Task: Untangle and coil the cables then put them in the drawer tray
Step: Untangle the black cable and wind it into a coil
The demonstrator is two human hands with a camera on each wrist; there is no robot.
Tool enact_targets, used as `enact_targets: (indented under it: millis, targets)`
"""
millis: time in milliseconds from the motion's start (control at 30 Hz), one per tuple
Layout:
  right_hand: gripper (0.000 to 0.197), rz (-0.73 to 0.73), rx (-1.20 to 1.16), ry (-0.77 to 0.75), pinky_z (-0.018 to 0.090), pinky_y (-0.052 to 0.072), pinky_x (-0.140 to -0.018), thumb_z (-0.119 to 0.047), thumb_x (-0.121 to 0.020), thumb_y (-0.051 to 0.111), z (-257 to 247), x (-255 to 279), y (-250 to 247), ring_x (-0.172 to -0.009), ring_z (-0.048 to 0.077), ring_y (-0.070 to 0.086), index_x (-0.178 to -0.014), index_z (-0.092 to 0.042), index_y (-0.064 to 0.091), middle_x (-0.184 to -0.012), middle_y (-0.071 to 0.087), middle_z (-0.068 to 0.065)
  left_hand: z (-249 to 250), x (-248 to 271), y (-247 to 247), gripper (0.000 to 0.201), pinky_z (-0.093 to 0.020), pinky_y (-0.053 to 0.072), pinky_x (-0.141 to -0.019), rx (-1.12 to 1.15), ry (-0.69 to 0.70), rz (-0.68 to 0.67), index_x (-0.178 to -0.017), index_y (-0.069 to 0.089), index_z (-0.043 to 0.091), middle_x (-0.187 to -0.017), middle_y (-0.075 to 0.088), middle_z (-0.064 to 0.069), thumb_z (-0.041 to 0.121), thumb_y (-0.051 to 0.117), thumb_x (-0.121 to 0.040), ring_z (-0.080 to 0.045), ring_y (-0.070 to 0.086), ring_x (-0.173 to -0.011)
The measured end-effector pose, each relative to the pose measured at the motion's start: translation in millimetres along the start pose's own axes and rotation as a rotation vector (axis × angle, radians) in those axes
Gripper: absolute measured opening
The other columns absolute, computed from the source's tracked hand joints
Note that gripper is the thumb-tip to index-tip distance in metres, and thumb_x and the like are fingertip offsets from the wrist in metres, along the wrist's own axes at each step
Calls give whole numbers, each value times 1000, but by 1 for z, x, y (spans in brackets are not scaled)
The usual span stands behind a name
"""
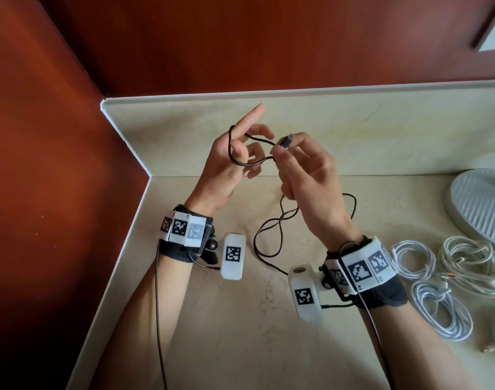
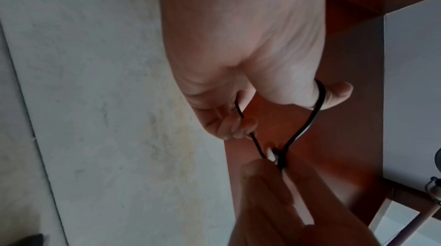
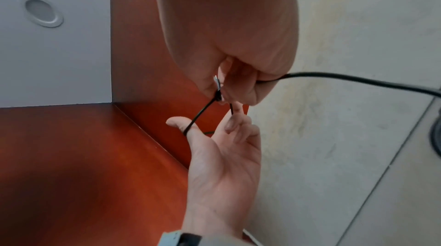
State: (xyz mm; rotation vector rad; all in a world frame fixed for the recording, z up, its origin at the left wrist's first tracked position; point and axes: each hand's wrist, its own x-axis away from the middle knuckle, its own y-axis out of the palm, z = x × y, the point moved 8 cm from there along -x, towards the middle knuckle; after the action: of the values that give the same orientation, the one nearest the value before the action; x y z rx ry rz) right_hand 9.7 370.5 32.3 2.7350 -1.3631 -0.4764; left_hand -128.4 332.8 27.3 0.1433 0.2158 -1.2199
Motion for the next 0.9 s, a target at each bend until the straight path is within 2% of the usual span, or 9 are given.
enact_targets:
  millis: [67,133,200,367,433,600,700,800,900]
  targets:
    - [11,-12,-8,35,29,20,-46,-13,-108,55,-2,4,3,-49,14,24,-101,-5,55,-55,54,-17,-2,-1,0,78,-26,34,-59,30,-8,-1,-158,40,16,-113,60,9,49,46,-87,-23,42,-77]
    - [11,-10,-10,59,26,18,-44,-16,-107,56,-3,6,6,-45,11,21,-105,-6,60,-51,55,-18,6,2,4,105,-29,32,-59,42,22,-33,-158,39,16,-115,58,6,77,51,-75,-30,40,-85]
    - [11,8,-10,84,27,16,-44,-20,-105,61,0,6,5,-43,12,19,-107,-12,68,-49,55,-15,10,3,6,121,-30,31,-59,33,22,-39,-159,35,13,-115,57,6,87,55,-67,-31,38,-87]
    - [12,63,-24,137,31,13,-45,-23,-98,72,7,5,-1,-44,14,17,-107,-20,78,-52,63,-8,13,6,8,126,-25,39,-61,-40,30,-41,-160,35,14,-112,59,15,93,54,-63,-24,47,-82]
    - [10,56,-5,133,31,14,-45,-23,-96,73,6,6,-1,-43,14,18,-104,-22,79,-53,64,-7,14,6,8,125,-27,41,-61,-64,36,-40,-160,34,14,-113,59,11,93,54,-65,-18,52,-81]
    - [23,41,16,92,7,37,-45,-6,-99,67,-5,9,1,-33,0,46,-120,0,70,-44,55,-16,18,7,7,123,-29,38,-58,-51,59,-40,-161,30,10,-113,57,3,88,56,-69,-26,49,-76]
    - [36,-17,132,54,8,26,-44,-16,-98,72,-3,6,3,-37,4,25,-132,-13,66,-44,52,-18,19,8,5,119,-28,42,-58,-70,80,-35,-161,31,14,-112,59,0,88,55,-70,-17,51,-68]
    - [34,-15,245,94,21,18,-41,-35,-94,77,7,3,-2,-43,14,18,-116,-15,59,-45,50,-7,16,7,6,114,-29,42,-55,-73,78,-38,-161,31,16,-108,61,-1,82,59,-72,-28,48,-65]
    - [36,-25,264,132,23,14,-41,-37,-94,76,13,2,-4,-45,15,16,-95,-9,54,-43,39,-8,14,6,8,114,-27,40,-50,-23,70,-14,-159,35,12,-97,55,-3,77,65,-72,-25,48,-62]
